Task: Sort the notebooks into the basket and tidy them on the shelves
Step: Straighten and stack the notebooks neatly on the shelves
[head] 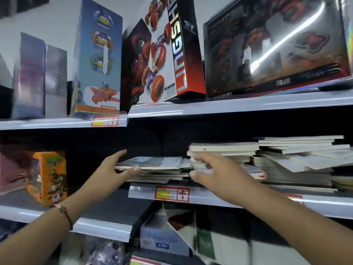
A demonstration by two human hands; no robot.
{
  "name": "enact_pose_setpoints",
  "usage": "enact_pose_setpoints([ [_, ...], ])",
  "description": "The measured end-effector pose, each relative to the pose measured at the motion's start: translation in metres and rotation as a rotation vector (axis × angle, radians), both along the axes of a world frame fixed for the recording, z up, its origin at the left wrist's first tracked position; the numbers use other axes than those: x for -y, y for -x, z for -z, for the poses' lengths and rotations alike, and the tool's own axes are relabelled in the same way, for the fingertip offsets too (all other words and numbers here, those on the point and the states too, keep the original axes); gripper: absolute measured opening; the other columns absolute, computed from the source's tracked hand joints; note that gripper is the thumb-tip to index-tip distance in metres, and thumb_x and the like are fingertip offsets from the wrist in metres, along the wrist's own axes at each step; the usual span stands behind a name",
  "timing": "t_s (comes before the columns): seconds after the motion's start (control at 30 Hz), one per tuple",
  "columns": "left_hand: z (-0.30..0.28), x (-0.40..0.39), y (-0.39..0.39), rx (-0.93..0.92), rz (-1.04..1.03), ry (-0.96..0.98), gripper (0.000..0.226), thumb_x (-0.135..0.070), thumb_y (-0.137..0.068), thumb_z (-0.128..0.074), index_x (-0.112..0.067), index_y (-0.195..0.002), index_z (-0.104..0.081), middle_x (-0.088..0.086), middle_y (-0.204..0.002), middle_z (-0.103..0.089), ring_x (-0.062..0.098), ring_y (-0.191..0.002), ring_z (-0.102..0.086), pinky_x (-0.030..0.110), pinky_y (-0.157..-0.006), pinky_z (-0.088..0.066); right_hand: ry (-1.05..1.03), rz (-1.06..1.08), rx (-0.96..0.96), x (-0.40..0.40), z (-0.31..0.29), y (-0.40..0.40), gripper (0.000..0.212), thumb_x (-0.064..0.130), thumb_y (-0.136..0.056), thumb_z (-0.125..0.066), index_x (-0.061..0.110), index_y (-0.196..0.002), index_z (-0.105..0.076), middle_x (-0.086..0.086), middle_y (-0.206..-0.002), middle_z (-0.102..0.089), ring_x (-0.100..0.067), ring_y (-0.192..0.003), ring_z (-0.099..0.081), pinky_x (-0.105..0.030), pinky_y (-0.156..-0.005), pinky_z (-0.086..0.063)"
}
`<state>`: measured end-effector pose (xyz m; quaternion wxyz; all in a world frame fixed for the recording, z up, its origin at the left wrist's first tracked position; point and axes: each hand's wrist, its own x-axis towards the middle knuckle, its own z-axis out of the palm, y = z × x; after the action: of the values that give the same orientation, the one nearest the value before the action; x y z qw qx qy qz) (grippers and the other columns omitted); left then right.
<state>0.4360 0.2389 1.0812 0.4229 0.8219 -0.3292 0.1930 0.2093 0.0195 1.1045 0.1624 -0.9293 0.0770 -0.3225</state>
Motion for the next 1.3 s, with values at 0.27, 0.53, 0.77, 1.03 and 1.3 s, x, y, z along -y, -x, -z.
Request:
enact_pose_setpoints([
  [0.27,0.006,0.005,-0.013,-0.002,0.002,0.008,0.09,-0.078,-0.075,-0.056,-0.038,-0.151,-0.031,-0.004,-0.155,-0.038,0.015,-0.139,-0.039,0.028,-0.1,-0.037,0.008,-0.008,-0.089,-0.01,-0.004,-0.052,0.064,0.058,-0.094,-0.053,0.033,-0.15,-0.037,0.009,-0.153,-0.04,-0.013,-0.135,-0.044,-0.031,-0.101,-0.039],
  [0.53,0.006,0.013,-0.048,0.033,0.101,-0.027,0.098,-0.086,-0.07,-0.05,-0.037,-0.153,-0.028,-0.003,-0.157,-0.034,0.016,-0.141,-0.037,0.029,-0.105,-0.034,-0.043,0.117,-0.135,-0.022,0.004,-0.076,0.067,0.065,-0.094,-0.044,0.032,-0.152,-0.033,0.01,-0.158,-0.032,-0.013,-0.139,-0.038,-0.029,-0.094,-0.033],
  [0.77,0.002,-0.004,-0.096,0.103,0.287,-0.111,0.107,-0.101,-0.056,-0.038,-0.057,-0.149,-0.01,-0.019,-0.161,-0.015,0.007,-0.149,-0.016,0.045,-0.122,-0.02,-0.131,0.247,-0.116,-0.033,0.004,-0.103,0.071,0.069,-0.092,-0.04,0.033,-0.152,-0.031,0.01,-0.158,-0.033,-0.014,-0.14,-0.039,-0.03,-0.097,-0.034],
  [1.03,0.021,-0.016,-0.154,-0.431,0.542,0.008,0.091,-0.101,-0.055,-0.045,-0.068,-0.138,-0.025,-0.035,-0.15,-0.021,0.003,-0.148,-0.019,0.038,-0.12,-0.02,-0.266,0.377,0.033,-0.04,0.01,-0.114,0.072,0.066,-0.089,-0.052,0.034,-0.151,-0.036,0.009,-0.154,-0.041,-0.015,-0.138,-0.042,-0.028,-0.095,-0.033],
  [1.3,0.034,0.002,-0.14,-0.335,0.515,0.191,0.117,-0.094,-0.048,-0.054,-0.042,-0.151,-0.031,-0.015,-0.143,-0.048,0.005,-0.126,-0.045,0.028,-0.099,-0.033,-0.213,0.457,0.089,-0.057,0.013,-0.125,0.07,0.064,-0.091,-0.052,0.031,-0.151,-0.037,0.006,-0.152,-0.045,-0.016,-0.135,-0.047,-0.033,-0.1,-0.037],
])
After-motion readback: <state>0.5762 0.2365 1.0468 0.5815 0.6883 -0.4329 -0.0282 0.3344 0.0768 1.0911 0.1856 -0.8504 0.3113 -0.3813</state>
